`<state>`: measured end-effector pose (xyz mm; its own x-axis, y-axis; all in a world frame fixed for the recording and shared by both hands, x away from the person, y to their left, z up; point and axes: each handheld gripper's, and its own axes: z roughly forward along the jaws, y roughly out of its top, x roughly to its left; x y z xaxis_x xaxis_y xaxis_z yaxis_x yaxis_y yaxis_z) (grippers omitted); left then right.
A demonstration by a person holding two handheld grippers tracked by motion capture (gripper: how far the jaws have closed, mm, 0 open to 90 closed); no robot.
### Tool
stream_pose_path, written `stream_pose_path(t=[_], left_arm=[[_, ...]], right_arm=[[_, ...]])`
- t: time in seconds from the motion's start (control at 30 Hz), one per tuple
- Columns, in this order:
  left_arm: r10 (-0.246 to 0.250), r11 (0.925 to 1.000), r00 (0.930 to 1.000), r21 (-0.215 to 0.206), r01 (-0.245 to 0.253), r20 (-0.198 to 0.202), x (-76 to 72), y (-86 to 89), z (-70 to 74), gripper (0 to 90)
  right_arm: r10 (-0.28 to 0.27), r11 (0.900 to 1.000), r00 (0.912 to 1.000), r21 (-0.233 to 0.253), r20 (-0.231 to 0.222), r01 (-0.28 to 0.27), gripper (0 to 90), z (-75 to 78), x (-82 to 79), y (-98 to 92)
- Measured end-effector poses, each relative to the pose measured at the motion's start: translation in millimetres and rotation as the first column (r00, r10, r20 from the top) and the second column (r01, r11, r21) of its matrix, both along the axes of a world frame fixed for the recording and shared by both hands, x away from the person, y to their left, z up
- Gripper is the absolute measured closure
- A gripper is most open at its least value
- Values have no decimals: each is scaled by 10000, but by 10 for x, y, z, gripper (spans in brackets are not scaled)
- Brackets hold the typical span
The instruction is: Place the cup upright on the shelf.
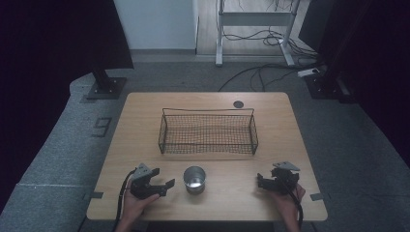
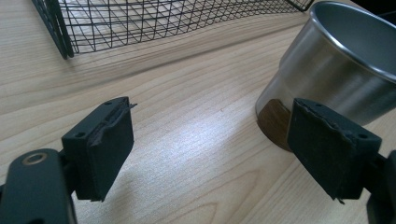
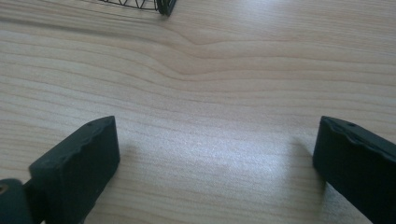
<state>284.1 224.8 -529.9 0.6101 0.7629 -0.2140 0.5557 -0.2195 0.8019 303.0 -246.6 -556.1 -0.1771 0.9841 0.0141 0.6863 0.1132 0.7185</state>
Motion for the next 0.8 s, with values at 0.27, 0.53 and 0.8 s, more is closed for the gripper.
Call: stream_pose_path(t=[0.27,0.53,0.8], left_arm=[[27,10000,10000,-56,-26,93,-15,13,27,151],[-142,9997,9997,-196,146,205,-46,-16,89,149],[-381,9982,9982,-442,401,457,-105,-46,195,144]], right_arm=[[-72,10000,9999,3,94,71,59,6,-42,-1],[-140,9999,9998,7,133,140,70,6,-43,-6],[-306,9995,9994,21,146,306,74,6,-43,-10]])
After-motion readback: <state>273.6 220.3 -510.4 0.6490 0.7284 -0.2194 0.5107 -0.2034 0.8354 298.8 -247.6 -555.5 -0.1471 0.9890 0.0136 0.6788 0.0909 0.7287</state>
